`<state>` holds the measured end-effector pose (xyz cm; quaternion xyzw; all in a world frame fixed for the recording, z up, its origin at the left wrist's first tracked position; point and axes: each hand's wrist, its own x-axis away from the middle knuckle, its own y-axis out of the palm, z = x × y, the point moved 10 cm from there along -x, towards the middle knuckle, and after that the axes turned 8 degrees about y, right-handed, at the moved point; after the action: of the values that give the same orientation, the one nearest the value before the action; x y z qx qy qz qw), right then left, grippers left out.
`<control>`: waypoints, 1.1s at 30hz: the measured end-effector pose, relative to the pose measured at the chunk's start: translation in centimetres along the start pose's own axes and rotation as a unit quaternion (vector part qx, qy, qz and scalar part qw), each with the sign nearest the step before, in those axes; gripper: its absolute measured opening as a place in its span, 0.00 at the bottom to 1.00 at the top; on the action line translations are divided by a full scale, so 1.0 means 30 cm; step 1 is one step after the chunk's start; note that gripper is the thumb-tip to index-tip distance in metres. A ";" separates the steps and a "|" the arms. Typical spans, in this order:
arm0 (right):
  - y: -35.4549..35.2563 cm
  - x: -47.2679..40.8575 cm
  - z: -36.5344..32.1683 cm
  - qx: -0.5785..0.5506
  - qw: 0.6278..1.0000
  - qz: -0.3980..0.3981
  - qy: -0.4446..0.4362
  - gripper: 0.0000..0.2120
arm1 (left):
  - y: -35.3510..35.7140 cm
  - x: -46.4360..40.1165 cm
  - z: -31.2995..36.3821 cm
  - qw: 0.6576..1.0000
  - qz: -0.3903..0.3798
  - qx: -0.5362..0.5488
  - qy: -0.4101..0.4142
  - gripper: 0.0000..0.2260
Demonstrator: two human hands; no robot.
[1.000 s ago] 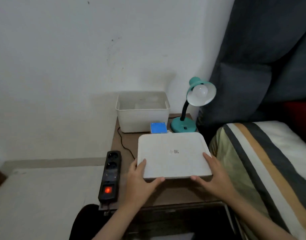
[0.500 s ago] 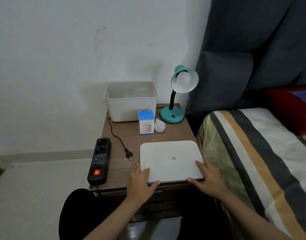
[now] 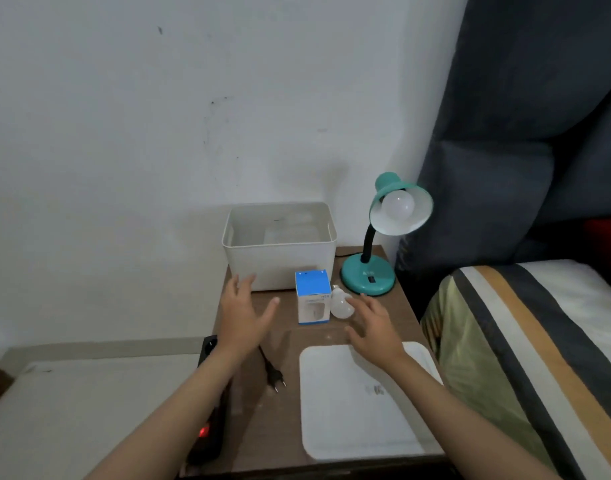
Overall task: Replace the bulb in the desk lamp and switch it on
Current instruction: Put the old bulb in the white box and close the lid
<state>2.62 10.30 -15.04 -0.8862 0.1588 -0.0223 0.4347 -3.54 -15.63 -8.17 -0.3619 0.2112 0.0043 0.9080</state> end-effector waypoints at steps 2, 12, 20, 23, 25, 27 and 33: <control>0.034 -0.065 0.018 0.012 1.000 -0.018 0.022 0.31 | -0.015 -0.109 -0.039 1.000 0.008 -0.010 -0.020 0.31; 0.090 -0.192 0.069 -0.078 0.994 0.058 0.048 0.25 | 0.054 -0.414 -0.201 0.997 -0.020 -0.015 -0.073 0.43; -0.174 -0.146 -0.084 -0.187 0.949 0.250 -0.050 0.20 | 0.071 -0.444 -0.226 0.999 0.007 0.013 -0.050 0.44; -0.238 -0.205 -0.251 -0.254 0.932 0.242 -0.093 0.21 | 0.078 -0.453 -0.229 0.998 0.011 0.025 -0.049 0.45; -0.244 -0.290 -0.362 -0.251 0.933 0.218 -0.136 0.23 | 0.078 -0.453 -0.227 0.998 0.016 0.029 -0.046 0.45; -0.209 -0.414 -0.427 -0.249 0.946 0.173 -0.116 0.23 | 0.077 -0.452 -0.227 0.998 0.018 0.031 -0.047 0.46; 0.038 -0.781 -0.441 -0.055 0.998 -0.032 -0.004 0.22 | 0.075 -0.449 -0.222 0.998 0.029 0.030 -0.052 0.46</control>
<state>-22.27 6.60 -5.39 -0.9136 0.1298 -0.0238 0.3845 -18.71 -16.40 -8.76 -0.3272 0.1741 0.0427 0.9278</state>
